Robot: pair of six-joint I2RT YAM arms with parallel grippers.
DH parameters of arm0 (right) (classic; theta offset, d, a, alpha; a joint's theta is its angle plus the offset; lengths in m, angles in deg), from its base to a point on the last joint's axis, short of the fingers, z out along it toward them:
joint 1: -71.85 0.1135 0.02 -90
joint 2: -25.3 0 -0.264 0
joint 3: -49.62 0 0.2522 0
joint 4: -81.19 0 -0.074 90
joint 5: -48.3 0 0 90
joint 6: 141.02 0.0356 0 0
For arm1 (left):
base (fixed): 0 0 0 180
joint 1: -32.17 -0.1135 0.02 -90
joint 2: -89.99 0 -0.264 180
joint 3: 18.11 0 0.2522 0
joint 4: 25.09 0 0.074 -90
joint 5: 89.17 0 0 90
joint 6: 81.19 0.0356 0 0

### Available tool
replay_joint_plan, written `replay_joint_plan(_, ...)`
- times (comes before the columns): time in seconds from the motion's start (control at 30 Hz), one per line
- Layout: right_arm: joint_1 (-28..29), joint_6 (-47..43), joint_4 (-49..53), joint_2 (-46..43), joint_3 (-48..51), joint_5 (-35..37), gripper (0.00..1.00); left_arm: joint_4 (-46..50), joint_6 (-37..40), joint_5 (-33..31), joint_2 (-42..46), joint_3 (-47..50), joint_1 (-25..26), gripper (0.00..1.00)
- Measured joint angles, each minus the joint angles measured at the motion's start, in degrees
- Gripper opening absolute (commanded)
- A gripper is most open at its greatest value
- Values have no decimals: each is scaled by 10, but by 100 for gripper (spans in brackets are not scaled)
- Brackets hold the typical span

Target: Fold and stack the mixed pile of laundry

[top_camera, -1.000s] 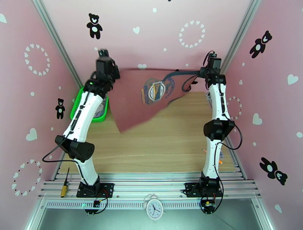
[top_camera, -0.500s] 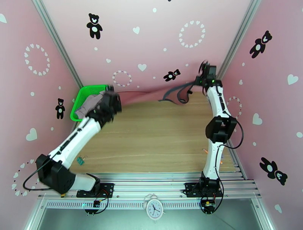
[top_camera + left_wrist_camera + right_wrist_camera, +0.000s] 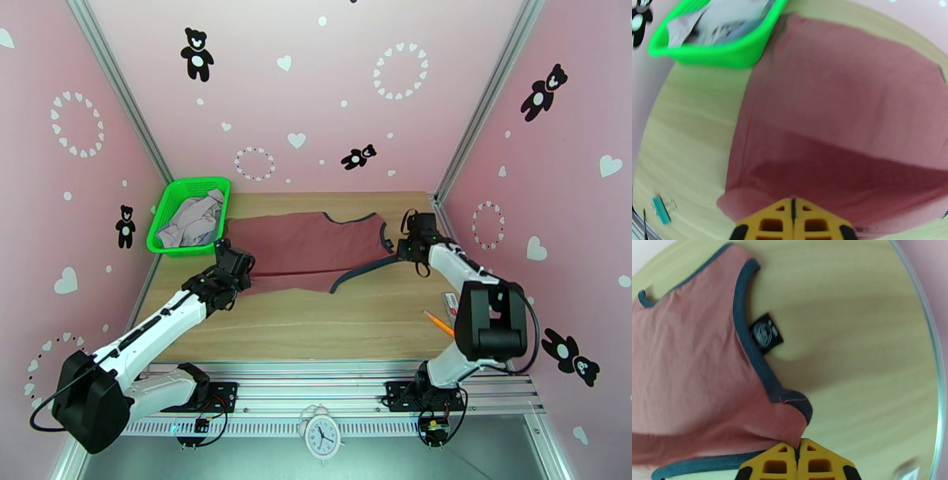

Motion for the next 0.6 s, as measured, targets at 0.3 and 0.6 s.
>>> replay_joint_plan(0.3, 6, 80, 79, -3, 45, 42, 30, 3, -50, 35, 3, 64, 0, 0)
replay_joint_plan(0.6, 7, 95, 149, -47, 32, 66, 64, 21, -92, 85, 43, 94, 9, 58)
